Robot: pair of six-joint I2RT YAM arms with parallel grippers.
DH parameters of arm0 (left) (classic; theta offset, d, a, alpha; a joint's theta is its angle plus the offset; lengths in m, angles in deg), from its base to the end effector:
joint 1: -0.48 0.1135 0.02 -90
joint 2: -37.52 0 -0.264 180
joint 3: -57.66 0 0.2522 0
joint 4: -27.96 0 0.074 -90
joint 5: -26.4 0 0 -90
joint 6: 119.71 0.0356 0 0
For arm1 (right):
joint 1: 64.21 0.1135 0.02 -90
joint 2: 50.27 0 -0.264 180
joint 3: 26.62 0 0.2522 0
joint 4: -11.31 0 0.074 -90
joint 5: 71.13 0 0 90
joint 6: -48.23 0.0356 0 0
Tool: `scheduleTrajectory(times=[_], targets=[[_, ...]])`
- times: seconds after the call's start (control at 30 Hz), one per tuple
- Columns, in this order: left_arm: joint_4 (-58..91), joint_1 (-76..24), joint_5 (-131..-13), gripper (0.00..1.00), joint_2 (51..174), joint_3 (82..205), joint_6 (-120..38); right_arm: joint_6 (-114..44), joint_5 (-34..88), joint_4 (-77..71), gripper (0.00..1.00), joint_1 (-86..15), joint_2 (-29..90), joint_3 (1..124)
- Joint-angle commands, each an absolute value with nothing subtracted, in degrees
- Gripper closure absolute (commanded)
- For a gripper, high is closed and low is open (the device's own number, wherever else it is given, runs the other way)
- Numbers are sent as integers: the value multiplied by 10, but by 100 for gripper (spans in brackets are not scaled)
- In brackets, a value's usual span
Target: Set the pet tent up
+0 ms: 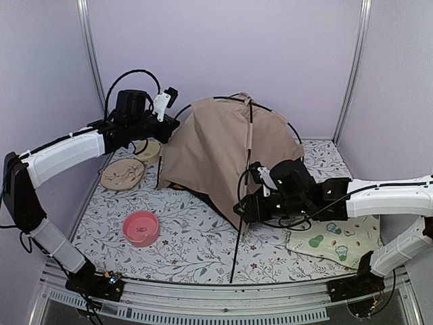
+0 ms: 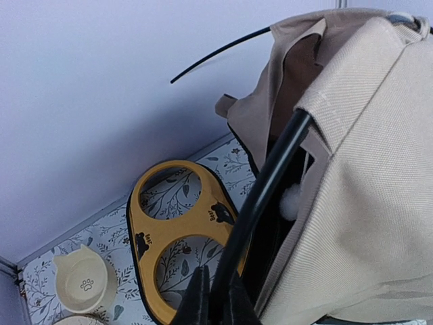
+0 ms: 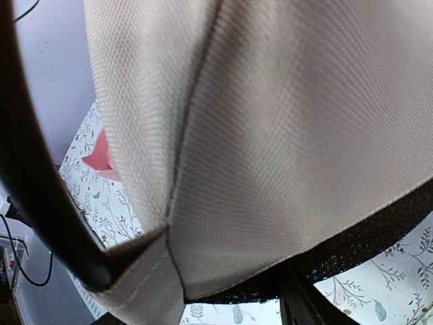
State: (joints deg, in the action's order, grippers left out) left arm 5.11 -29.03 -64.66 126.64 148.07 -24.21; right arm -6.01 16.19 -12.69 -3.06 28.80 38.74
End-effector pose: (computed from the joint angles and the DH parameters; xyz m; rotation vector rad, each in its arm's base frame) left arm 0.3217 -0.1828 0.3429 0.6008 1.8641 -0.2948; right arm 0.1470 0.2634 0.2459 -0.4949 2.3209 0.8350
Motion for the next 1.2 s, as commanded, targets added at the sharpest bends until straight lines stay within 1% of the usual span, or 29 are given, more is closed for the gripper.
scheduleTrajectory(times=[0.0,0.2,0.3,0.67,0.9,1.0,1.17], targets=[[148,-262,-651,100,1250,1516,-312,-65,160,-197,35,-18,269,396],[182,-255,-683,100,1241,1498,-273,-47,141,-199,20,-20,216,378],[192,-251,-700,100,1239,1491,-255,-40,149,-187,17,-21,190,363],[219,-241,-729,100,1234,1480,-203,-27,171,-242,18,-21,113,333],[224,-241,-741,100,1241,1481,-177,-33,186,-278,19,-21,98,355],[224,-241,-743,100,1242,1481,-164,-43,186,-306,21,-21,90,376],[226,-241,-734,100,1241,1475,-151,-53,194,-350,30,-21,88,404]])
